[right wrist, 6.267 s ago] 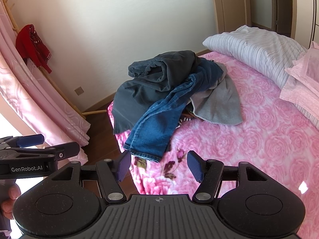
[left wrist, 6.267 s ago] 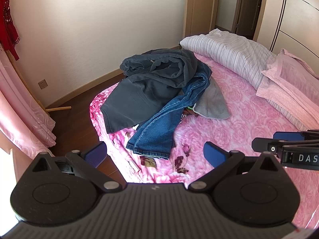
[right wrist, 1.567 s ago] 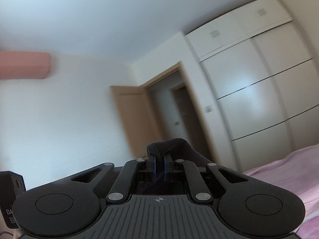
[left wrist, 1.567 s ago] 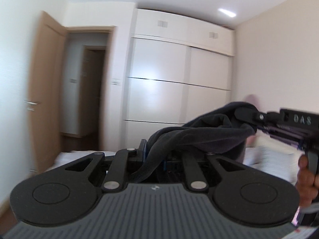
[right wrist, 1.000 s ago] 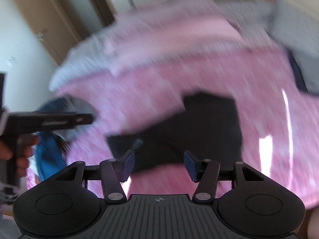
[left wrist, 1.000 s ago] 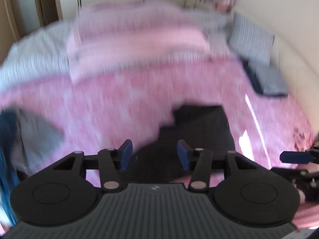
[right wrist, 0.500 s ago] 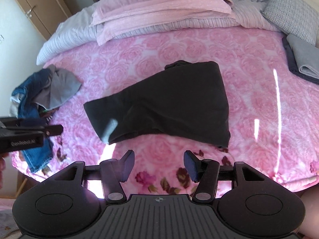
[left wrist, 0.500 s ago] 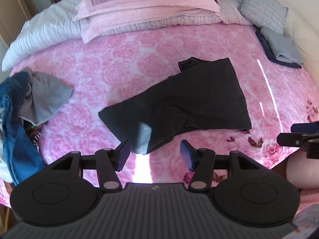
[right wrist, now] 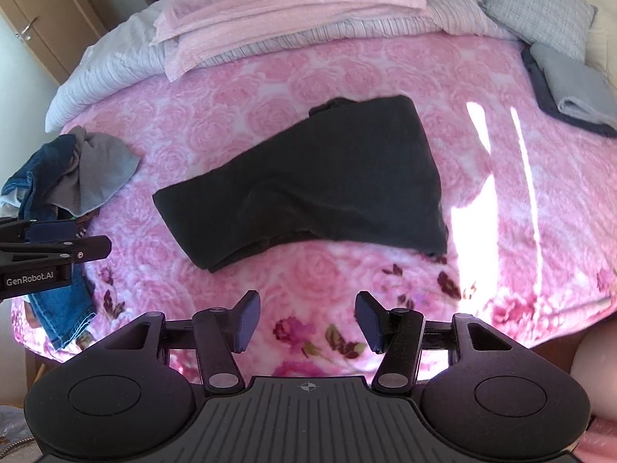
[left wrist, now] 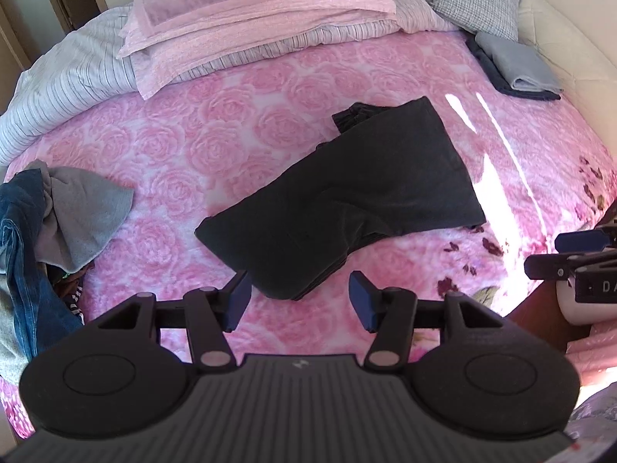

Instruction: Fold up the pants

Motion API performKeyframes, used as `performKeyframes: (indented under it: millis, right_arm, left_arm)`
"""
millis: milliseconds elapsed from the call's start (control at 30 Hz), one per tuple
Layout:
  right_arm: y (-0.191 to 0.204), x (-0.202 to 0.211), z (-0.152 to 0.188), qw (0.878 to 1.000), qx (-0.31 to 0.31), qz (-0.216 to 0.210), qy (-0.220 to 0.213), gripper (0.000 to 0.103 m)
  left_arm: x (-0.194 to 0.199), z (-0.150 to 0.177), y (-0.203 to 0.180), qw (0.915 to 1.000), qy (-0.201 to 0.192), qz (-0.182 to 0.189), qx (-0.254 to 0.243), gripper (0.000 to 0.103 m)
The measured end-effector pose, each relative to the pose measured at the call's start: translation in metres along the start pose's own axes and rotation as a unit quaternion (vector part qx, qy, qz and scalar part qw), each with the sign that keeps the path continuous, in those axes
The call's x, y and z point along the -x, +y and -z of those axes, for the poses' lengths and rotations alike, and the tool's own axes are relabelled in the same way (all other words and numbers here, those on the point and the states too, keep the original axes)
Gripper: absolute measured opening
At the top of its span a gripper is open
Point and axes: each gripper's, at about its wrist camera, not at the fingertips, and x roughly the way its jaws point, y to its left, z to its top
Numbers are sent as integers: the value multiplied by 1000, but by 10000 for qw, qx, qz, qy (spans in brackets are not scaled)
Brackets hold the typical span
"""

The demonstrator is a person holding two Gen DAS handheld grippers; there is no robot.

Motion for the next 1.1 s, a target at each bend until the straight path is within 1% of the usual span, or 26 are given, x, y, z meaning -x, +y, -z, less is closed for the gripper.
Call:
performKeyframes:
  millis: [133,267,367,467,567,633,700,767,800,833,867,933,1000,1033,1067,1100]
  right_arm:
    - [-1,-3,2,10000,-79,-11,35,52]
    - [-7,-4,-1,10000,-43,-20,20,52]
    - [-19,-9,-6,10000,-24,7,61,52]
    - [-41,-15,-13,9999,-18,52,112,52]
    - [-73,-19,-22,9998,-49,139,135,52]
    - [-99,-23,-30,9996,-97,217,160,52]
    - [-127,-29,-39,9992,-156,303,201,52]
    - [-154,-37,-49,9987,-176,395,274,52]
    - [-168,-41,-55,9983,-170,459,301,52]
    - [-180,-45,-60,9978,-156,553,320,52]
    - [-191,-49,-65,9971,-138,670,338,52]
    - [-210,-56,-78,9956,-86,867,340,52]
    - [-223,-64,-90,9948,-93,977,285,52]
    - [-228,-68,-96,9946,-131,998,244,52]
    - [-232,-72,-104,9947,-188,988,195,52]
    - [-234,-78,-110,9948,-262,973,146,52]
  left_arm:
    - [-2,7,4,10000,81,9,3,52]
    - [-5,6,3,9999,110,-29,19,52]
    - [-10,2,0,9998,95,-69,132,55]
    - [-21,-1,-3,9993,143,-131,318,57]
    - [-36,-3,-1,9963,310,-204,779,57]
    - [-48,-3,3,9920,404,-277,1166,57]
    - [-60,-4,11,9859,459,-394,1559,59]
    - [-73,-5,19,9779,480,-498,1971,64]
    - [-79,-5,24,9746,424,-533,2135,65]
    - [-85,-5,27,9730,368,-561,2210,65]
    - [-92,-7,30,9728,367,-585,2211,65]
    - [-107,-14,36,9760,336,-628,2058,66]
    - [-121,-22,41,9818,260,-661,1761,71]
    - [-129,-28,44,9850,227,-676,1575,77]
    - [-138,-33,46,9879,177,-671,1383,80]
    - [-148,-38,51,9907,136,-679,1169,81]
